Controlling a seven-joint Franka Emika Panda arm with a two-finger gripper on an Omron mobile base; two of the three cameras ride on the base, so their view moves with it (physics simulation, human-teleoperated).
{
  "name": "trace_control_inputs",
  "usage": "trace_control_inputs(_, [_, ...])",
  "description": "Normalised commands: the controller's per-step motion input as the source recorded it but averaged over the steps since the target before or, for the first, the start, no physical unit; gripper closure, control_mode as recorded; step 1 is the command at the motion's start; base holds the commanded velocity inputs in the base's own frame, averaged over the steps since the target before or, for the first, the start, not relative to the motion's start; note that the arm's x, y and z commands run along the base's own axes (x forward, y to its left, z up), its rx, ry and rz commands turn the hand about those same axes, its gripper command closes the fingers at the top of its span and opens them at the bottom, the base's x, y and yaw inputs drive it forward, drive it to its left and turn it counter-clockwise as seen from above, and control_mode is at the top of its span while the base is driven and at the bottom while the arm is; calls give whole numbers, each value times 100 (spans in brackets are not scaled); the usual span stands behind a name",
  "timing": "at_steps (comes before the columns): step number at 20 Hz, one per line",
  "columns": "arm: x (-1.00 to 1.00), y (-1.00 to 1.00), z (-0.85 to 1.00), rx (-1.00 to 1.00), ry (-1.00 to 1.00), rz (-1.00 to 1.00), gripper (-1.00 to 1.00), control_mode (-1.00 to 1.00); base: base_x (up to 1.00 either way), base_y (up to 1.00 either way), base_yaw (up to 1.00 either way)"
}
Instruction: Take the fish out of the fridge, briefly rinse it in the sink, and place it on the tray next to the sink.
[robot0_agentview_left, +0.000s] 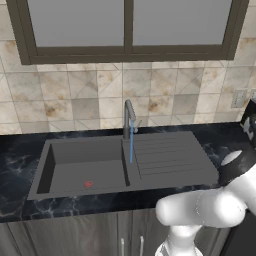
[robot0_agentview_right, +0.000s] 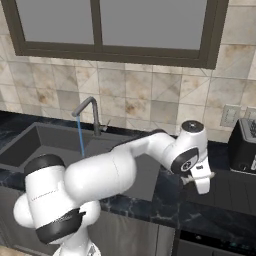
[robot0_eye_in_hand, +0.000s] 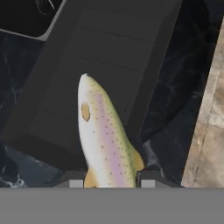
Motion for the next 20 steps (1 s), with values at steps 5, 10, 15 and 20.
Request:
trace_control_inputs(5, [63,-84,-40,0,0,-2,100,-100,0,0,0])
trace_control_inputs(10, [69,-78,-41,0,1,-3,100,-100,0,0,0])
trace_control_inputs(15, [35,-42,-12,0,0,-1,-100,-100,0,0,0])
trace_control_inputs(20, [15,-18,48,13,2,-3,-100,-100,0,0,0])
